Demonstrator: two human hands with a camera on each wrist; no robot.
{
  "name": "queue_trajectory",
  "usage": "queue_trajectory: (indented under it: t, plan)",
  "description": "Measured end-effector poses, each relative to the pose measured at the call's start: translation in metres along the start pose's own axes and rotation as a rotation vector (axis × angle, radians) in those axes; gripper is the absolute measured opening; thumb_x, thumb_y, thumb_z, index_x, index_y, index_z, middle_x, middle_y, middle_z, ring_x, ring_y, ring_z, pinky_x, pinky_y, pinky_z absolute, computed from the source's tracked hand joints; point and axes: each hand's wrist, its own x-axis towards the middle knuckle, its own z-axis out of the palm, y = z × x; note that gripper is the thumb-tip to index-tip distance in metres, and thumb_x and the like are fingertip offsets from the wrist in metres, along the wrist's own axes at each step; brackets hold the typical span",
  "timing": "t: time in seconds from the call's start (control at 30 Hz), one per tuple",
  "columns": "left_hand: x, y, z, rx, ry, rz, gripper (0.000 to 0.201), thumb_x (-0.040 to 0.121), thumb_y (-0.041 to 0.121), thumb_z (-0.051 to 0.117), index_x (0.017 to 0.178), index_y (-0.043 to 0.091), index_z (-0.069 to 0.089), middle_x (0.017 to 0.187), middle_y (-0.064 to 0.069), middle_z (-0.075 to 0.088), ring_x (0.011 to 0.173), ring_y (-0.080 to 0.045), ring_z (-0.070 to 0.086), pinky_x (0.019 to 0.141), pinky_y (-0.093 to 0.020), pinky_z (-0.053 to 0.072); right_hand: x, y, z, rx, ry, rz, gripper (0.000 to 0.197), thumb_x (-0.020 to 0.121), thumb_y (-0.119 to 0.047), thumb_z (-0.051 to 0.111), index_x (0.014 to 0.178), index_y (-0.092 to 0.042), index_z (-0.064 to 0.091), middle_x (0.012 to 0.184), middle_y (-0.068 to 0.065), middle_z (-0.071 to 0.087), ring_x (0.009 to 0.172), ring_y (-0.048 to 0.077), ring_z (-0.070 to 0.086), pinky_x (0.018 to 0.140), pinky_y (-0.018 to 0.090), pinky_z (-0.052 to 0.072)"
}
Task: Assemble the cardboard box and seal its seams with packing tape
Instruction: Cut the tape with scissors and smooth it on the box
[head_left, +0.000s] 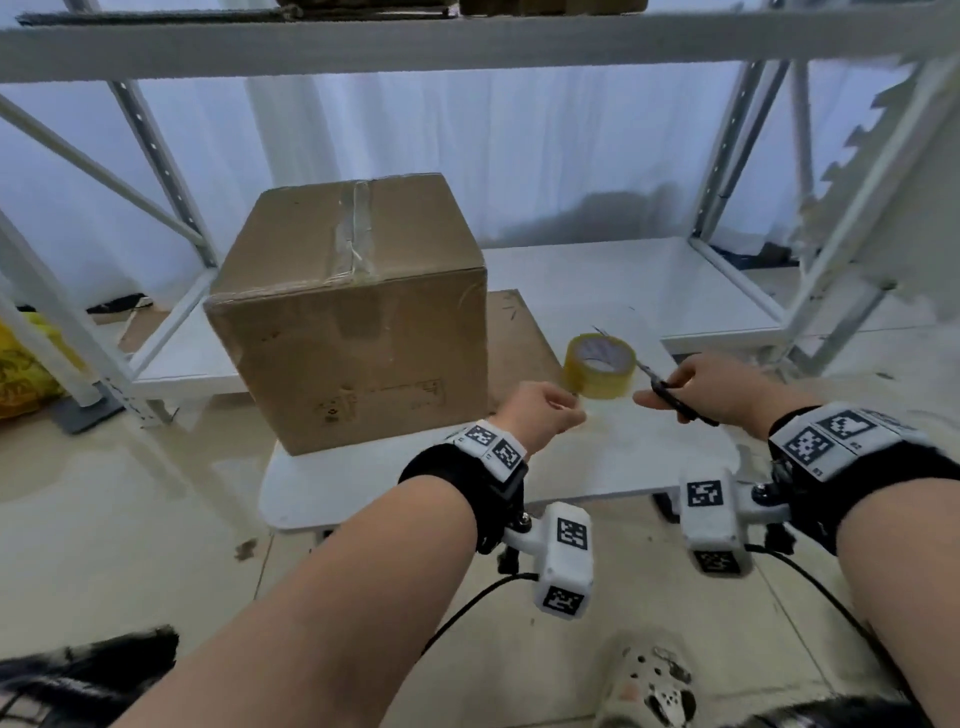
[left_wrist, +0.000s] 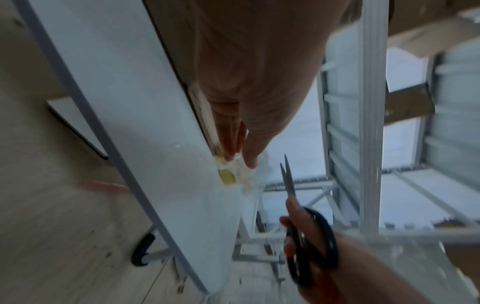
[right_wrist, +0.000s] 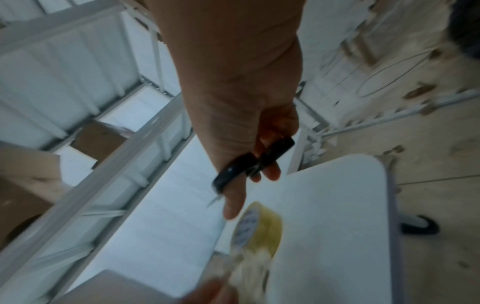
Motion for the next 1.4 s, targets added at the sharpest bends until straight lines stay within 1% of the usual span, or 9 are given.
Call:
queue_trajectory:
  t: [0.17,0.3,0.53,0.73,0.9,1.03,1.13,1.23,1.4]
  plan:
    - [0.045,0.026,0.066,0.275,-0.042,0.176,0.033,0.085,0.018,0.068,0.113,0.003,0.059,0.094,-0.007,0.059,0.093,-0.023,0.059,0.08,-0.028,0.045,0.015,0.043,-0.008,0.141,0.181,0.093,0.058,0.079,-0.043,0.074,0.079,0.014,0.066,0.066,0.02,0.057,0.064,0.022,0.05,0.058,0.027,0.035]
    - [0.07,0.027,0.101,0.302,-0.093,0.214,0.035,0.082,0.01,0.07,0.103,0.012,0.043,0.081,-0.004,0.056,0.075,-0.02,0.055,0.065,-0.025,0.042,0.032,0.065,-0.005,0.269,0.118,0.12,0.052,0.084,-0.044,0.067,0.091,0.008,0.067,0.076,0.021,0.065,0.07,0.028,0.056,0.066,0.033,0.044]
    - [0.092,0.015,0.108,0.502,-0.1,0.335,0.021,0.089,0.016,0.064,0.102,0.001,0.069,0.105,-0.012,0.044,0.09,-0.024,0.051,0.086,-0.024,0.039,0.045,0.065,0.016,0.254,-0.037,0.127,0.031,0.088,-0.024,0.064,0.087,0.007,0.065,0.069,0.013,0.056,0.056,0.02,0.044,0.051,0.025,0.037]
    - [0.09,0.017,0.085,0.238,-0.1,0.214,0.011,0.089,-0.002,0.052,0.092,0.009,0.049,0.073,-0.007,0.057,0.067,-0.023,0.061,0.074,-0.04,0.057,0.053,0.051,0.036,0.135,-0.029,0.159,0.035,0.089,-0.029,0.064,0.075,0.003,0.061,0.064,0.014,0.06,0.053,0.023,0.052,0.054,0.03,0.046]
    - [0.077,0.016,0.049,0.393,-0.13,0.207,0.009,0.09,0.001,0.054,0.093,0.002,0.062,0.092,-0.015,0.063,0.085,-0.03,0.063,0.08,-0.038,0.055,0.047,0.024,0.05,-0.258,-0.019,0.114,0.039,0.092,-0.035,0.057,0.067,-0.008,0.046,0.061,0.005,0.049,0.076,0.029,0.064,0.049,0.024,0.042]
    - [0.061,0.009,0.018,0.465,-0.045,0.273,0.014,0.089,0.007,0.055,0.098,0.001,0.065,0.102,-0.014,0.066,0.097,-0.027,0.059,0.083,-0.033,0.046,0.043,0.004,0.05,-0.375,-0.079,0.137,0.032,0.095,-0.027,0.05,0.073,-0.005,0.048,0.063,0.006,0.048,0.06,0.022,0.051,0.048,0.022,0.038]
    - [0.043,0.008,-0.008,0.452,-0.003,0.266,0.013,0.089,0.01,0.058,0.096,0.001,0.065,0.101,-0.014,0.065,0.09,-0.025,0.057,0.083,-0.034,0.047,0.039,-0.012,0.047,-0.431,-0.057,0.11,0.02,0.092,-0.015,0.048,0.074,-0.004,0.047,0.074,0.01,0.055,0.071,0.024,0.053,0.057,0.027,0.043]
    - [0.023,0.011,-0.038,0.486,0.059,0.274,0.015,0.091,0.012,0.055,0.1,0.004,0.065,0.103,-0.009,0.066,0.09,-0.02,0.057,0.08,-0.029,0.047,0.035,-0.026,0.047,-0.427,0.04,0.061,0.01,0.091,-0.014,0.046,0.087,-0.007,0.051,0.102,0.015,0.062,0.081,0.026,0.053,0.068,0.029,0.042]
    - [-0.018,0.021,-0.087,0.414,0.266,0.457,0.012,0.089,0.016,0.056,0.09,0.01,0.066,0.081,-0.002,0.066,0.073,-0.012,0.056,0.072,-0.028,0.047,0.018,-0.074,0.044,-0.319,0.348,-0.106,0.017,0.089,-0.013,0.044,0.094,-0.008,0.06,0.094,0.009,0.059,0.078,0.026,0.05,0.067,0.03,0.039]
